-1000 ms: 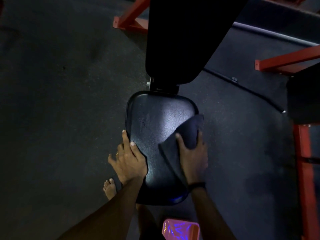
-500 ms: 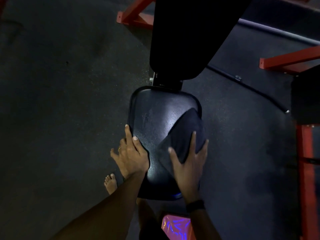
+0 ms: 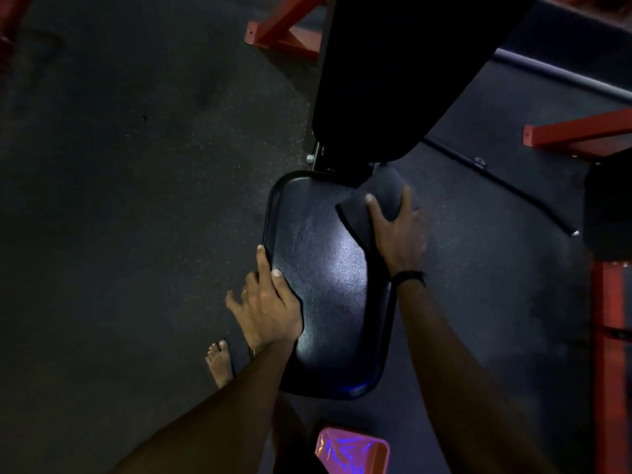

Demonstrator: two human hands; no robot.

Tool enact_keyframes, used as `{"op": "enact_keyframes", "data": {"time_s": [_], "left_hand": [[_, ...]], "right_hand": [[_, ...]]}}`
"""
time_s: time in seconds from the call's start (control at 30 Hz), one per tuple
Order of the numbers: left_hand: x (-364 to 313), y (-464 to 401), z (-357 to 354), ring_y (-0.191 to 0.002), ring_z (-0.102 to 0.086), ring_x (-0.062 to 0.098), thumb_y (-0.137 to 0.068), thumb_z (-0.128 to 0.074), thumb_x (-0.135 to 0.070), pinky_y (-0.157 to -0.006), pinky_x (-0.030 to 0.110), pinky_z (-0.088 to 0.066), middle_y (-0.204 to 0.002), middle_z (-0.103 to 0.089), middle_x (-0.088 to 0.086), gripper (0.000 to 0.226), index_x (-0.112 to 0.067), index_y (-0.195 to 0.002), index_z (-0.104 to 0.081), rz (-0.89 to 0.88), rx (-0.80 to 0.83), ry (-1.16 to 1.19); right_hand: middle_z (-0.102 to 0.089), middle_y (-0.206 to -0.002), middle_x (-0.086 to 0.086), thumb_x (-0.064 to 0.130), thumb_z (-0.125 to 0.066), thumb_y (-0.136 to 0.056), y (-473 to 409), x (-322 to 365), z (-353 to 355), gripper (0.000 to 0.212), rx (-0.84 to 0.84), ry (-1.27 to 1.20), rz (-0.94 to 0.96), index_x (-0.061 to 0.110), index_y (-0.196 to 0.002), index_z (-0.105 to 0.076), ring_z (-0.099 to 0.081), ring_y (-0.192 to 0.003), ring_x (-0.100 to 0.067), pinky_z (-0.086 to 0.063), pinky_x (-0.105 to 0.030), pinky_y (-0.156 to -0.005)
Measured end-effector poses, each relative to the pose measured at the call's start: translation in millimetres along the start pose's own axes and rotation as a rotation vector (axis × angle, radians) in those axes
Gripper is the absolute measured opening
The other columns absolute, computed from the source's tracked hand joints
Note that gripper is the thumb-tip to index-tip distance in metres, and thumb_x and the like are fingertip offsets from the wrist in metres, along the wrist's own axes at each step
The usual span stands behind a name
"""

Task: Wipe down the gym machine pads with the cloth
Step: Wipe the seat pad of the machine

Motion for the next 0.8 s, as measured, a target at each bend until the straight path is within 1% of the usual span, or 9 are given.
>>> {"op": "enact_keyframes", "data": {"time_s": [0.1, 0.17, 0.23, 0.33, 0.43, 0.53, 0.63, 0.7, 0.8], "left_hand": [[0, -1, -1, -0.101, -0.065, 0.03, -0.104, -0.017, -0.038, -0.109, 0.061, -0.031, -0.115, -0.068, 0.011, 0.056, -0.02, -0.156, -0.028, -0.004, -0.008, 0.011], [2, -1, -3, -0.1, -0.065, 0.03, -0.105, -0.017, -0.039, -0.11, 0.061, -0.03, -0.114, -0.068, 0.01, 0.055, -0.021, -0.156, -0.027, 0.003, -0.003, 0.013], [3, -1, -4, -0.099, -0.066, 0.029, -0.105, -0.018, -0.038, -0.111, 0.061, -0.03, -0.112, -0.068, 0.009, 0.054, -0.022, -0.156, -0.027, 0.007, -0.004, 0.007], [5, -2, -4, -0.099, -0.066, 0.028, -0.105, -0.019, -0.038, -0.111, 0.061, -0.03, -0.111, -0.068, 0.008, 0.054, -0.022, -0.156, -0.026, 0.011, 0.012, 0.003], [3, -1, -4, -0.096, -0.067, 0.026, -0.105, -0.02, -0.037, -0.109, 0.061, -0.033, -0.109, -0.068, 0.007, 0.053, -0.022, -0.155, -0.027, 0.005, 0.009, -0.016], [3, -2, -5, -0.093, -0.067, 0.027, -0.104, -0.021, -0.036, -0.106, 0.061, -0.036, -0.108, -0.068, 0.006, 0.053, -0.021, -0.154, -0.031, 0.005, -0.004, -0.026], [3, -2, -4, -0.091, -0.067, 0.027, -0.104, -0.02, -0.035, -0.105, 0.061, -0.037, -0.107, -0.068, 0.006, 0.054, -0.02, -0.153, -0.035, 0.007, -0.009, -0.038], [3, -2, -3, -0.093, -0.067, 0.027, -0.103, -0.02, -0.035, -0.105, 0.061, -0.037, -0.108, -0.068, 0.005, 0.054, -0.02, -0.153, -0.037, 0.009, -0.019, -0.044], [3, -3, -4, -0.101, -0.066, 0.026, -0.103, -0.019, -0.036, -0.107, 0.061, -0.036, -0.116, -0.067, 0.006, 0.054, -0.022, -0.152, -0.037, 0.013, -0.02, -0.052]], "right_hand": [[-0.014, -0.165, -0.011, 0.073, -0.048, -0.089, 67, -17, 5, 0.084, 0.008, -0.018, 0.075, 0.037, -0.158, -0.016, -0.026, -0.147, -0.035, -0.035, -0.055, -0.111], [-0.004, -0.167, -0.01, 0.075, -0.045, -0.087, 103, -28, 5, 0.09, 0.06, -0.039, 0.053, 0.037, -0.159, -0.008, -0.018, -0.151, -0.032, -0.031, -0.055, -0.114], [0.001, -0.168, -0.012, 0.08, -0.044, -0.081, 108, -35, 3, 0.096, 0.104, -0.042, -0.009, 0.04, -0.159, -0.003, -0.012, -0.152, -0.033, -0.028, -0.056, -0.115], [-0.016, -0.162, -0.022, 0.091, -0.041, -0.075, 59, -22, -2, 0.102, 0.037, 0.048, 0.015, 0.039, -0.157, -0.009, -0.025, -0.146, -0.042, -0.031, -0.059, -0.115], [-0.045, -0.144, -0.024, 0.094, -0.038, -0.072, -8, 11, -7, 0.099, -0.007, 0.167, 0.064, 0.031, -0.148, -0.035, -0.045, -0.13, -0.045, -0.04, -0.057, -0.107], [-0.061, -0.127, -0.018, 0.097, -0.027, -0.072, -39, 55, -29, 0.096, 0.03, 0.417, 0.225, 0.026, -0.128, -0.059, -0.052, -0.12, -0.04, -0.036, -0.058, -0.103], [-0.069, -0.111, -0.012, 0.097, -0.017, -0.07, -34, 91, -55, 0.095, 0.024, 0.496, 0.41, 0.027, -0.114, -0.064, -0.06, -0.106, -0.035, -0.038, -0.049, -0.094], [-0.069, -0.115, -0.013, 0.096, -0.017, -0.069, -23, 111, -69, 0.098, 0.029, 0.541, 0.503, 0.026, -0.12, -0.064, -0.06, -0.107, -0.035, -0.037, -0.048, -0.094], [-0.06, -0.133, -0.013, 0.091, -0.034, -0.076, -10, 142, -88, 0.087, 0.154, 0.59, 0.609, 0.029, -0.13, -0.06, -0.052, -0.123, -0.036, -0.033, -0.053, -0.102]]}}
Point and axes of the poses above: each hand's wrist, its own y-axis away from the middle knuckle, its own z-axis out of the back of the hand, x = y × z, the point moved 4 cm from there along -y, towards the middle knuckle
